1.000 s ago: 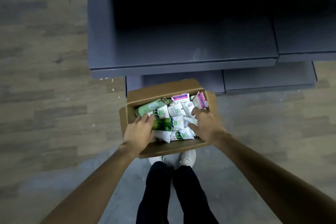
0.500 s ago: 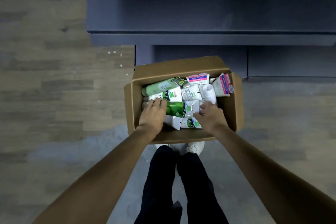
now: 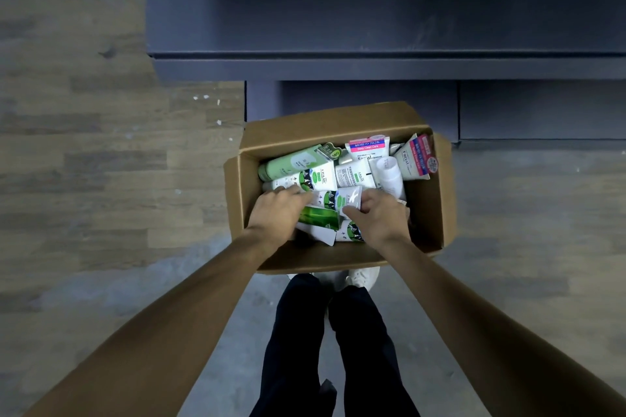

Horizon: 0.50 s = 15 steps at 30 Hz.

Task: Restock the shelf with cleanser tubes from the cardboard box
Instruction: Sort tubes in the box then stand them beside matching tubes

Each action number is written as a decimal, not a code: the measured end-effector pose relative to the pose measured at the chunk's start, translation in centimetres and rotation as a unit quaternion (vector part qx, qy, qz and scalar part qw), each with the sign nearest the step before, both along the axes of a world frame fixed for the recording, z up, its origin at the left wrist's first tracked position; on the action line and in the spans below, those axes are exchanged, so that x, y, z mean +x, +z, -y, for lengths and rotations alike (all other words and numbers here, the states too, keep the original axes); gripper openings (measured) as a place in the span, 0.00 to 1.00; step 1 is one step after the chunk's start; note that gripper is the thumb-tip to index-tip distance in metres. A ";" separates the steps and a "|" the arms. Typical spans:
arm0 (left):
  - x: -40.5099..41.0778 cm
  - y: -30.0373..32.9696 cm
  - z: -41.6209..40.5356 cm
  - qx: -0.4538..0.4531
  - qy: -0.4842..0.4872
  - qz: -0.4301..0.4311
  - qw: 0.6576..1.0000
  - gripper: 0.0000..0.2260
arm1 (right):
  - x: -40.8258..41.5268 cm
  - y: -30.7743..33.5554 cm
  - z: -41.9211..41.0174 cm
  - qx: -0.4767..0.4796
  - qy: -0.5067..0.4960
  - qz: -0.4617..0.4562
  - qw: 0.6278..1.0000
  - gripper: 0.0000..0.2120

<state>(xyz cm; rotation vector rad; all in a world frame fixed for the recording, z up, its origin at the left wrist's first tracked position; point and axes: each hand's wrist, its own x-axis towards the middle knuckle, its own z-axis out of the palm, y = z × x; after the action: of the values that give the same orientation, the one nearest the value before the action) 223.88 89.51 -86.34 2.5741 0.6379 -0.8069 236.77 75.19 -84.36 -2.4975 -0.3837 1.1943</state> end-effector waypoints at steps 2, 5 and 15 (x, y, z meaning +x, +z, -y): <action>-0.4 0.2 -0.2 -0.011 0.007 0.005 1.000 0.30 | -0.2 -0.3 -0.3 0.014 -0.014 0.003 1.000 0.11; -0.8 1.2 -0.7 -0.041 0.035 0.023 0.998 0.24 | -0.2 0.4 -0.5 0.029 -0.034 0.009 0.999 0.10; 0.6 12.5 -0.5 -0.051 0.075 0.079 0.993 0.22 | 4.6 13.1 1.4 0.023 0.147 0.091 0.985 0.06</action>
<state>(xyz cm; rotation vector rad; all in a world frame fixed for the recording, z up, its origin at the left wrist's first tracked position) 224.52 89.97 -73.83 2.4337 0.7116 -0.5646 241.34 73.78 -71.30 -2.5804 -0.8425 1.0441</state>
